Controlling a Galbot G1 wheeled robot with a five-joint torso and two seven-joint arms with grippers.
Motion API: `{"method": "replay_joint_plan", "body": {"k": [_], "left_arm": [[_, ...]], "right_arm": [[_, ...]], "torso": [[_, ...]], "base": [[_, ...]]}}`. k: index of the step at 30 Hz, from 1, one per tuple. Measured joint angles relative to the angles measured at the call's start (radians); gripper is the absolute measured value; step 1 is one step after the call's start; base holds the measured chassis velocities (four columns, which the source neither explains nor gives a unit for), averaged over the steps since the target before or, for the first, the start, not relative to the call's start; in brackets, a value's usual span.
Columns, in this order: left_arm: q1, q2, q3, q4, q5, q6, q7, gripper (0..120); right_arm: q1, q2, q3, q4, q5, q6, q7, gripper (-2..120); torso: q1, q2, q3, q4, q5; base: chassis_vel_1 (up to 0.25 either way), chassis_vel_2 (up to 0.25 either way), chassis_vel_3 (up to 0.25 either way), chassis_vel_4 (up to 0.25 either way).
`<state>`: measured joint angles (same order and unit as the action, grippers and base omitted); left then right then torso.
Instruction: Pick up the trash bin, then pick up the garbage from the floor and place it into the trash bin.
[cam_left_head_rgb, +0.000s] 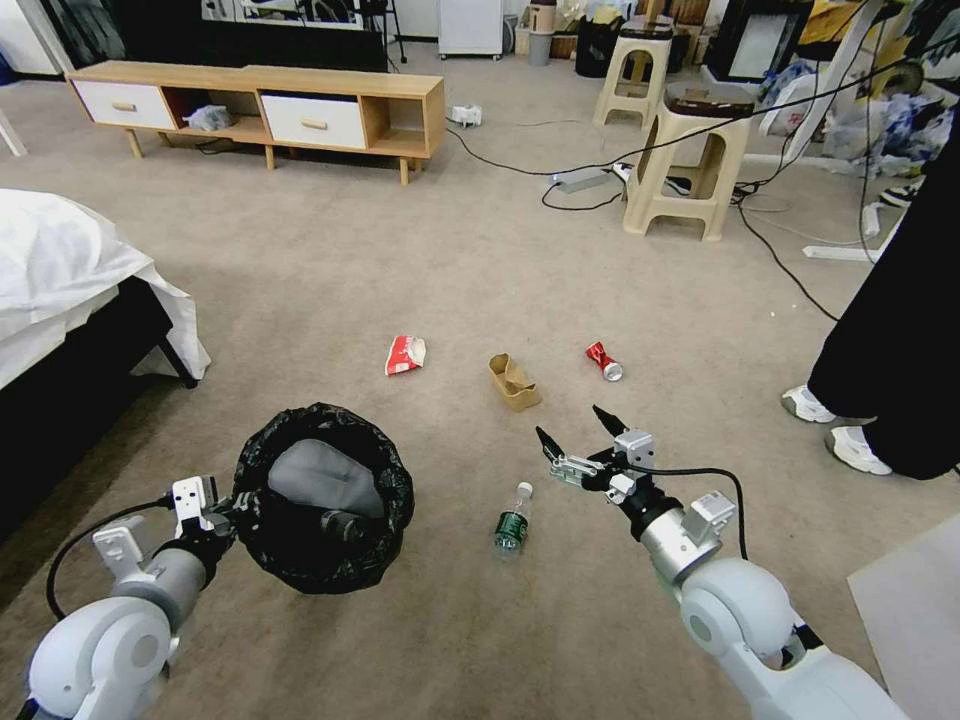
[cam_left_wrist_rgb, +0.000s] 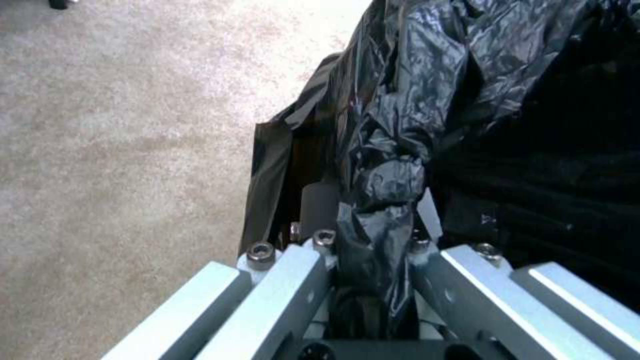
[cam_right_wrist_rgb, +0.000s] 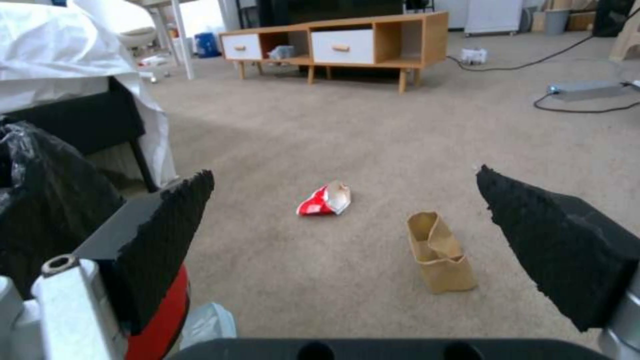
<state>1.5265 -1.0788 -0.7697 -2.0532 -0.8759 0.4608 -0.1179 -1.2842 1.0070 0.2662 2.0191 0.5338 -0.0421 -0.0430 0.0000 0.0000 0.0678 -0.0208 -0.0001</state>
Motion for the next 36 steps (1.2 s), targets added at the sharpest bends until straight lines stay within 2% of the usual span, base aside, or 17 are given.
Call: {"method": "replay_joint_plan", "body": {"k": [11, 23, 36], "left_arm": [[-0.012, 0.028, -0.041, 0.006, -0.024, -0.007, -0.016, 1], [-0.011, 0.07, -0.09, 0.014, -0.068, -0.009, -0.018, 1], [-0.016, 0.068, -0.104, 0.024, -0.073, -0.013, -0.014, 1]], "right_arm": [[-0.001, -0.003, -0.004, -0.006, 0.009, 0.009, -0.014, 100], [0.024, -0.032, -0.032, -0.02, 0.011, -0.012, 0.009, 100], [0.066, -0.031, -0.07, -0.062, 0.018, -0.025, 0.016, 100]], "torso": [[0.0, 0.0, 0.0, 0.0001, 0.0], [0.0, 0.0, 0.0, 0.0, 0.0001], [0.0, 0.0, 0.0, 0.0, 0.0]], "base": [[-0.026, 0.019, 0.021, -0.017], [-0.107, 0.112, 0.101, -0.116], [0.001, -0.003, -0.004, 0.002]]}}
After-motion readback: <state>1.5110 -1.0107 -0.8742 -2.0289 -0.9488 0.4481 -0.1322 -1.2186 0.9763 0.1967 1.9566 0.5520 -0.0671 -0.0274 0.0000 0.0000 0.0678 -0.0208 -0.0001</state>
